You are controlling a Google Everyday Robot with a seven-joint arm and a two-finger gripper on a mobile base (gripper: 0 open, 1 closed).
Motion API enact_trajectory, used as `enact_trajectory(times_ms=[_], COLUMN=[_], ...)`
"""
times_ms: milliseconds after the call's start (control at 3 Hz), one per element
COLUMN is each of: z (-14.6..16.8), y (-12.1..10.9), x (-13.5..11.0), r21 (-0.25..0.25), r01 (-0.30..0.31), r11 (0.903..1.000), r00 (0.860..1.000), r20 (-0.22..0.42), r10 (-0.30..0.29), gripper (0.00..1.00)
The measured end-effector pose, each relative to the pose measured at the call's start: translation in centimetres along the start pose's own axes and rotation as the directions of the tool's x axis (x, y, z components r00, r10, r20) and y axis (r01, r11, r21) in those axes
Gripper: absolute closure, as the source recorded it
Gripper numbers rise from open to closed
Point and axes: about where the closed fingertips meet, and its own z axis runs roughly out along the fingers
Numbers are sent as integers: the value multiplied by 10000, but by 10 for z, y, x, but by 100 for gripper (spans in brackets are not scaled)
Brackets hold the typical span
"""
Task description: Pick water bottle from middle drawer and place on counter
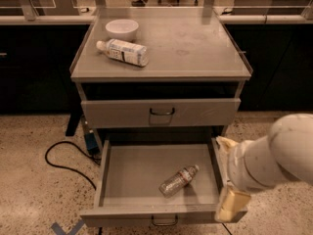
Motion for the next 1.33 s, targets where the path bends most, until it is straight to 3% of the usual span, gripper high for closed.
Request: enact_trajectory(times_ms=[333, 667, 1000, 1333], z=[47, 47, 71, 133], y=[-41, -41, -32, -21], x=[-4, -4, 0, 17], r21=[399, 399, 159, -307], r01=[-513, -512, -597, -884], r11=[9979, 9979, 9981, 9956], r00=[9981, 9981, 9979, 9961], r20=[357, 357, 246, 16], r10=[499, 498, 593, 885], gripper=[0, 0, 0, 0])
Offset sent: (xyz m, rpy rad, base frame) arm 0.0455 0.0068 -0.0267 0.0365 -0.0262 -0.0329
